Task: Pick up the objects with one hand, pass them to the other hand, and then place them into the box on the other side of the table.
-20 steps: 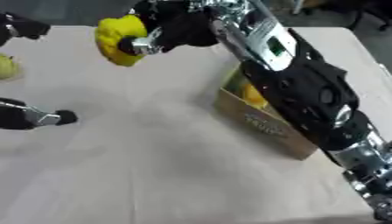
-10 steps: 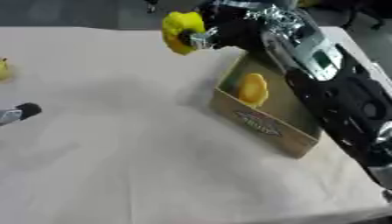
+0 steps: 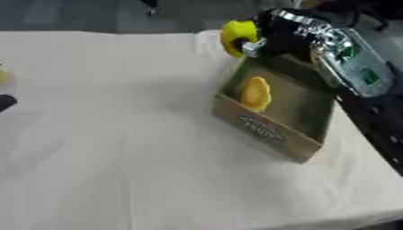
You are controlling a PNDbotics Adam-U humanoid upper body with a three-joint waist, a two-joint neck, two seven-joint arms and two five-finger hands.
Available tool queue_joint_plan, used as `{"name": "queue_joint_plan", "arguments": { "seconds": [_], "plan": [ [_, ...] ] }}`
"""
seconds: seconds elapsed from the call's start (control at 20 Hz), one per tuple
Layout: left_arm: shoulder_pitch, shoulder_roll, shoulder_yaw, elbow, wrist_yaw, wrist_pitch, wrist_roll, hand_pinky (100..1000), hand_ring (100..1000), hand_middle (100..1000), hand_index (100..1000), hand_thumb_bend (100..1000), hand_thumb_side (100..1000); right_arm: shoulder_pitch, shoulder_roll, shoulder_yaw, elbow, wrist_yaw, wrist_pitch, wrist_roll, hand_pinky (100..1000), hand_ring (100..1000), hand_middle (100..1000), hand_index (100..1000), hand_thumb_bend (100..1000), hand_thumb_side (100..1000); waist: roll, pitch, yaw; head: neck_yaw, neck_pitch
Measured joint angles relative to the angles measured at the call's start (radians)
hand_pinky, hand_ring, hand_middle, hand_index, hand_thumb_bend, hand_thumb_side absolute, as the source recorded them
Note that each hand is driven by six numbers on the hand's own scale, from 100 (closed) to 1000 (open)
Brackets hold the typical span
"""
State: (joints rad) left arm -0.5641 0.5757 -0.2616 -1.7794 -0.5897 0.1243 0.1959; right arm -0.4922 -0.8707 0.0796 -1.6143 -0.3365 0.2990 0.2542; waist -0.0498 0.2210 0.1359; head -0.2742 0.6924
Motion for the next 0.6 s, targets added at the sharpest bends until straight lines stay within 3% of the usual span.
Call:
{"name": "queue_joint_plan", "arguments": {
  "seconds": [0.6],
  "plan": [
    [0.014,0.035,0.049,-0.011,0.002,0.025,0.043,720,646,628,797,736,317,0.07,-0.061,-0.021,0.043,0.165,-0.058,-0.022,802,728,646,656,321,100,0.0,0.0,-0.001,-0.005,0.0]
  ]
}}
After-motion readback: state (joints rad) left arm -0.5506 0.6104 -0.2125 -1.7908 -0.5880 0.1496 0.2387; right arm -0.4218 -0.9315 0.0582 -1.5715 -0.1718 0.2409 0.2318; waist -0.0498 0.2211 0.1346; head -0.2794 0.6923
